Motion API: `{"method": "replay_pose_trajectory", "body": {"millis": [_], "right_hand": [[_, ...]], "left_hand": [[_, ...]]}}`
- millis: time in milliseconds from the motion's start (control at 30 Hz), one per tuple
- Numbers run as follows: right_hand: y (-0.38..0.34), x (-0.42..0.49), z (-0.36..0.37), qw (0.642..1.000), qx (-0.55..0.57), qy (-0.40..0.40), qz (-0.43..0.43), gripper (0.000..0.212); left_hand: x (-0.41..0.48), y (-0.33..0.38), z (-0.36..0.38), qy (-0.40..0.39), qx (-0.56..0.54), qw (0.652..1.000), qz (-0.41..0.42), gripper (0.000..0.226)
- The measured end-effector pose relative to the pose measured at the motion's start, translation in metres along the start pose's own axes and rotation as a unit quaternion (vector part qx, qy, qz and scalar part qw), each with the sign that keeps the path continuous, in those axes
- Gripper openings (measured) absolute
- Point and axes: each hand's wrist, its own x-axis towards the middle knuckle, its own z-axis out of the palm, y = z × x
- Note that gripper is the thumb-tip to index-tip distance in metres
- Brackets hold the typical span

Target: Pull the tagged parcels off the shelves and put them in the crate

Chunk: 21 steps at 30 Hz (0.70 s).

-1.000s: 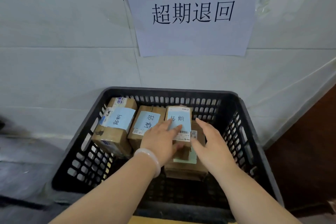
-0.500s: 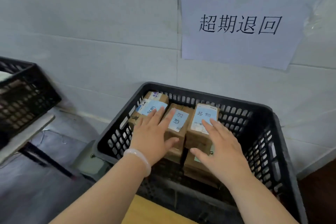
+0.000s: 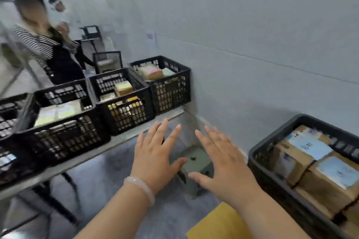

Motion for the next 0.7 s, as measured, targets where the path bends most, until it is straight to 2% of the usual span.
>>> {"method": "replay_pose_trajectory", "body": {"millis": [167,333,533,700], "right_hand": [[-0.111,0.077,0.059,0.994,0.03,-0.03,-0.103,0.092],[-0.229,0.129,0.115,0.971,0.06,-0.061,-0.225,0.09],[-0.338,0.154,0.162,0.927,0.075,-0.112,-0.35,0.09],[-0.413,0.158,0.195,0.87,0.107,-0.158,-0.454,0.092]], "left_hand": [[-0.047,-0.135,-0.036,0.032,0.041,0.993,-0.11,0.082],[-0.108,-0.241,-0.065,0.06,0.075,0.97,-0.225,0.08],[-0.196,-0.314,-0.089,0.067,0.113,0.924,-0.358,0.082],[-0.264,-0.341,-0.111,0.068,0.155,0.867,-0.469,0.083]]}}
